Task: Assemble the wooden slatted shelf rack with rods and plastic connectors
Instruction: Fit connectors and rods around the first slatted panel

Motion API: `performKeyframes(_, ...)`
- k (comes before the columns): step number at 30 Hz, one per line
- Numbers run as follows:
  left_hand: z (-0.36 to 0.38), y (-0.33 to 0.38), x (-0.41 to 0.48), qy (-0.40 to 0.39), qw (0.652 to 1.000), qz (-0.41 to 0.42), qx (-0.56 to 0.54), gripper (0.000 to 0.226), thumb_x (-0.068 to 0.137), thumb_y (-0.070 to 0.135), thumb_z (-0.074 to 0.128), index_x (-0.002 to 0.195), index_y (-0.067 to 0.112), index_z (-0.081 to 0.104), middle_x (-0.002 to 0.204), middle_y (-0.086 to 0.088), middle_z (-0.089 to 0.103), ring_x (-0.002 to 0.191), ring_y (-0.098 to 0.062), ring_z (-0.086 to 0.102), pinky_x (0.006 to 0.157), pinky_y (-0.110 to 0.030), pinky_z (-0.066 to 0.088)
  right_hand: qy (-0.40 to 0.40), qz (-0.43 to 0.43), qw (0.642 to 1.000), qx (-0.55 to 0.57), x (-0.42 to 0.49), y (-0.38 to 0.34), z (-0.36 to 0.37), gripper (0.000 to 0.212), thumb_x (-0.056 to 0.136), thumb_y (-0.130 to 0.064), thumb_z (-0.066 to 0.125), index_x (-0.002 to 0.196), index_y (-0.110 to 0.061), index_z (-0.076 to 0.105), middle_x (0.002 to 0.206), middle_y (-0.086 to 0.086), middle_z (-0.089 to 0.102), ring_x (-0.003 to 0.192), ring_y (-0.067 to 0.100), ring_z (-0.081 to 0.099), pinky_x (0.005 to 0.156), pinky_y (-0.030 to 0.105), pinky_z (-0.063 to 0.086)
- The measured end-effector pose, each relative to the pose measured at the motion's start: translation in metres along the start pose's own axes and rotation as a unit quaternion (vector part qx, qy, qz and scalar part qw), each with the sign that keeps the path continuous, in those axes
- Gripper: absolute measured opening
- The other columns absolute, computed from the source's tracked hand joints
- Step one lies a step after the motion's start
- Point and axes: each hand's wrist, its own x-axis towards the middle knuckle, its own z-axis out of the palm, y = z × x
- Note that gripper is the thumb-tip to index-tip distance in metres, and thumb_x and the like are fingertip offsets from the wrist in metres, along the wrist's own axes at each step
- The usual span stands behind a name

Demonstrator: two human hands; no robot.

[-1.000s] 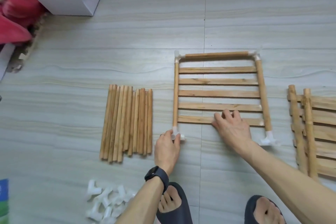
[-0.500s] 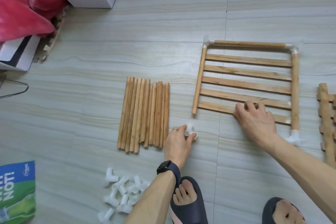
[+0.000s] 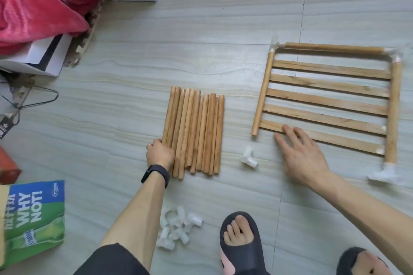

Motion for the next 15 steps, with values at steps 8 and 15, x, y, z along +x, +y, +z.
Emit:
performKeyframes(8, -0.004, -0.012, 0.009, -0.015, 1.0, 0.007, 0.012, 0.024, 0.1, 0.014, 0.051, 0.122, 0.007, 0.06, 0.131, -0.019, 0.054, 0.111, -0.04, 0.059, 0.09, -0.04, 0.048, -0.029, -0.018, 0.999, 0.025, -0.001, 0.002, -0.007, 0.07, 0.098, -0.033, 0.04, 0.161, -0.024, 0.011, 0.171, 0.0, -0.01, 0.156, 0.027, -0.004, 0.123, 0.048, 0.023)
performKeyframes(15, -0.013, -0.004, -0.002, 0.068, 0.993, 0.093, -0.013, 0.021, 0.1, 0.009, 0.051, 0.12, 0.003, 0.054, 0.12, -0.02, 0.058, 0.112, -0.037, 0.053, 0.096, -0.046, 0.044, 0.057, 0.029, 0.972, 0.226, -0.021, -0.006, -0.01, 0.062, 0.098, -0.048, 0.053, 0.152, -0.019, 0.04, 0.16, 0.006, 0.033, 0.149, 0.025, 0.024, 0.12, 0.042, 0.028)
